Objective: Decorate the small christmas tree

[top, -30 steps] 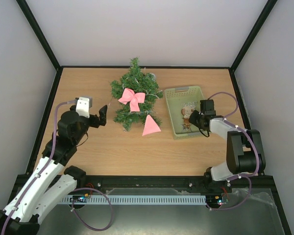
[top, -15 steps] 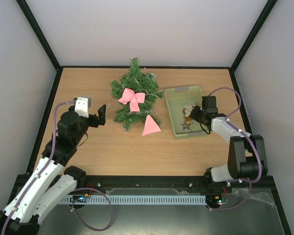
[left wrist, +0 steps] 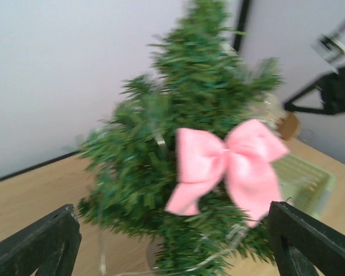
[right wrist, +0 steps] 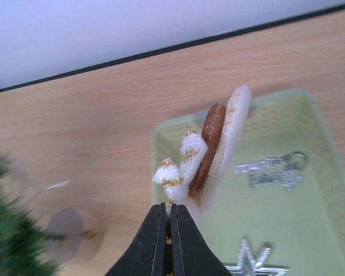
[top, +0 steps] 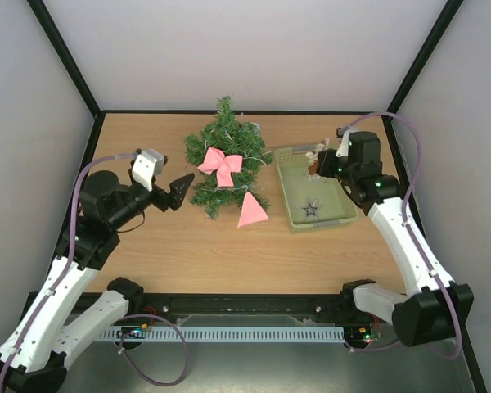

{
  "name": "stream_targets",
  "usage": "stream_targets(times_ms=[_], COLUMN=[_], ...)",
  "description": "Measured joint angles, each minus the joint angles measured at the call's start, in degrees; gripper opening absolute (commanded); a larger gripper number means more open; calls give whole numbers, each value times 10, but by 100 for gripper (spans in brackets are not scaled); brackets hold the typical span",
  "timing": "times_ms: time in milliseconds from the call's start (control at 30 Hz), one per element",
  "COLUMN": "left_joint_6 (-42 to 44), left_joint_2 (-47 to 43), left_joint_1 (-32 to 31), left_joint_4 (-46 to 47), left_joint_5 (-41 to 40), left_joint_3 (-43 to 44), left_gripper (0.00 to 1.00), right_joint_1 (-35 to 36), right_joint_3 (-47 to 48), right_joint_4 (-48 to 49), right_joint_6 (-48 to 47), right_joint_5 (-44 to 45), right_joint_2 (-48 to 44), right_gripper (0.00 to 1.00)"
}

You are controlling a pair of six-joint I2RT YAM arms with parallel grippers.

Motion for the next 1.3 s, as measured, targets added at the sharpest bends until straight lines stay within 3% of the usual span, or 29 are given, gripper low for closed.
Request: stream_targets(times_ms=[333, 700, 1000, 1300], left_joint_6=[84, 123, 125, 123], left_joint_2=[34, 105, 157, 164], left_joint_1=[-26, -101, -158, -168], left_joint_4=[-8, -30, -62, -87], left_joint_5=[225, 311, 349, 389], left_joint_3=[39, 94, 133, 142], left_gripper=[82, 74, 67, 71], right_joint_1=[144, 280, 316, 329], right_joint_3=[82, 83, 83, 94], right_joint_4=[-151, -285, -282, -181], right_joint_6=[-52, -53, -73, -98], right_joint_5=[-77, -73, -163, -285], right_joint_2=[-70, -125, -133, -126], right_gripper=[2, 2, 2, 2])
